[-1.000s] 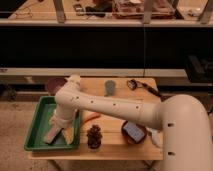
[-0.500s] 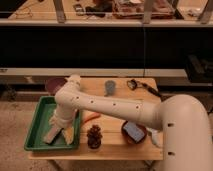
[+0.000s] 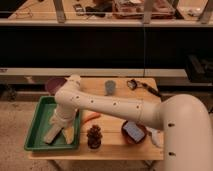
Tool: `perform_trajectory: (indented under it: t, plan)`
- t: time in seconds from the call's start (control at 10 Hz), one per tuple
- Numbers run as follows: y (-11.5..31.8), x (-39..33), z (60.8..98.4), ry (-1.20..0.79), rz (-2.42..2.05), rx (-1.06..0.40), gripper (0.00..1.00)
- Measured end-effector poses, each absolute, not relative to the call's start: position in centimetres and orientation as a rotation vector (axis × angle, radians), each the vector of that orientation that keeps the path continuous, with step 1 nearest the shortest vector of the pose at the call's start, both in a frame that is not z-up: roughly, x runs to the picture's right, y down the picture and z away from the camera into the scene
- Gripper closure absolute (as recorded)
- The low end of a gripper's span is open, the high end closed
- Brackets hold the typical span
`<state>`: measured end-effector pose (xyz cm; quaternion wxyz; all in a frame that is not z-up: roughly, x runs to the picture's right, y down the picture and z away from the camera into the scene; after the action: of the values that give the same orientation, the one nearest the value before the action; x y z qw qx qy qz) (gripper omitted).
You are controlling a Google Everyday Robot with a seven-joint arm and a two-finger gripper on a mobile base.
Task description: Wipe table surface with brush
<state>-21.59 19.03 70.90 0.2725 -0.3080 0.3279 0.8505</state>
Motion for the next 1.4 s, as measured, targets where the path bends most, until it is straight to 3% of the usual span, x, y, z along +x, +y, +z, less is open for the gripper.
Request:
perform_trajectory:
  t: [0.7, 1.4]
  plan:
    - [14.7, -6.9, 70.2, 0.897, 2.673, -0.621, 0.2]
    - [14.3, 9.4, 63.3, 0.847, 3.061, -0.38, 0.2]
